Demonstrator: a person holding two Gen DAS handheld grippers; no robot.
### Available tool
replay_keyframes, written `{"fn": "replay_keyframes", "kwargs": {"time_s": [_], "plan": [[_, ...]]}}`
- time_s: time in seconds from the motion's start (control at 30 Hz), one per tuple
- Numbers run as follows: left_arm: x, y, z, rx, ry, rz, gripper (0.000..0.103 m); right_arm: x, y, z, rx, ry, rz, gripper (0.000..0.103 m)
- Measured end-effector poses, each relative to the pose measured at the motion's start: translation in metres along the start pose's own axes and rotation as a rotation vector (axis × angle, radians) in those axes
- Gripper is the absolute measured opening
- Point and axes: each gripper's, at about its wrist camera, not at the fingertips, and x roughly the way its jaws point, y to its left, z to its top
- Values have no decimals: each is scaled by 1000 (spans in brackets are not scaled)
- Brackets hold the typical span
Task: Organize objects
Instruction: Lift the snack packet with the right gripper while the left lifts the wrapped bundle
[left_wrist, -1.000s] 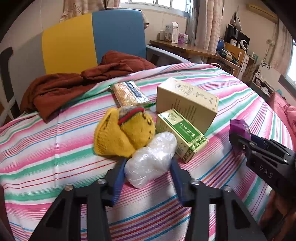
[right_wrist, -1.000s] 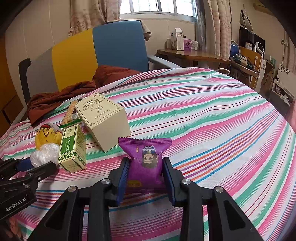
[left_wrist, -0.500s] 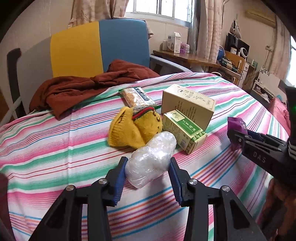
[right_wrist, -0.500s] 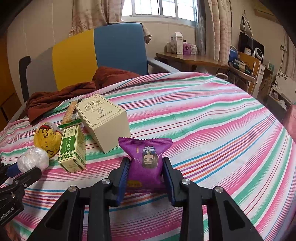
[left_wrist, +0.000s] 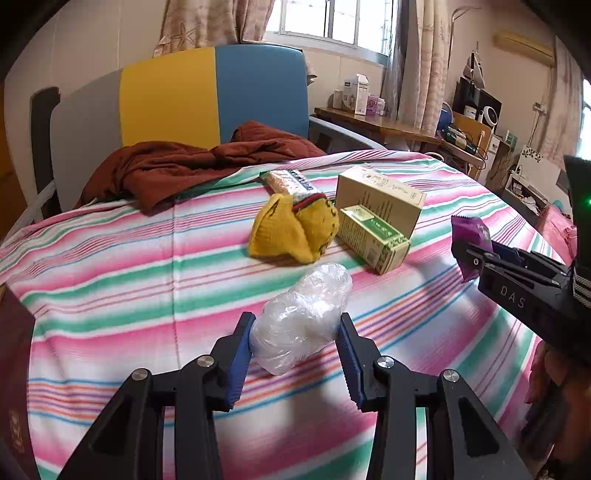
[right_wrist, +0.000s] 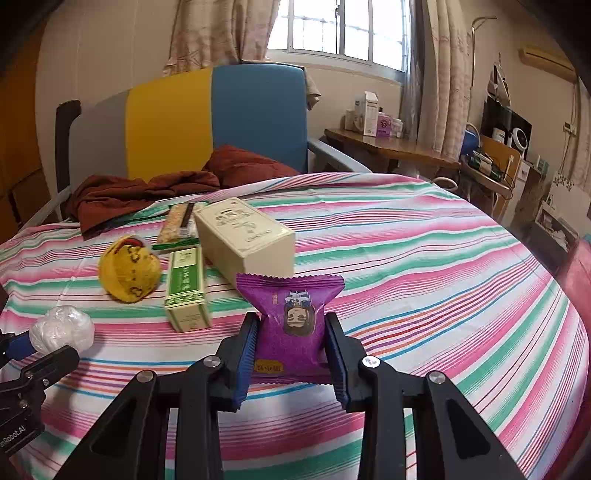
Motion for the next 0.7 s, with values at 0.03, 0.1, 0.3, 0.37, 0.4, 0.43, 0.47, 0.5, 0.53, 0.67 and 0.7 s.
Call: {"fn": "replay_keyframes", "kwargs": {"time_s": [0.03,0.1,0.3,0.37,0.4,0.43,0.47,0.5,0.53,0.67,0.7], "plan": [[-2,1,-2,-5,0,-2,44,-3,3,-1,-6,-4,2,35],[-6,5,-6,-19,1,-1,44,-8,8,-4,-13,-9,4,35],[-17,16,-19,-59,2,0,44,-23,19,-11,-19,-21,21,35],[-23,20,-23,-69,-3,-1,44,-29,23,-13,-14,-19,39,35],[-26,21,-25,-73,-8,-1,44,-32,25,-14,-12,-17,52,35],[-28,23,-26,-78,-9,0,44,-35,28,-16,-10,-14,62,35],[-31,24,-28,-83,-8,5,44,-38,30,-18,-8,-10,75,35],[-34,26,-30,-90,-10,13,44,-40,33,-20,-7,-6,85,35],[-37,29,-31,-97,-11,13,44,-43,36,-22,-7,-1,94,35],[-52,34,-41,-101,-15,2,44,-52,49,-32,-5,21,136,35],[-56,35,-43,-95,-16,3,44,-56,52,-34,-2,23,147,35]]}}
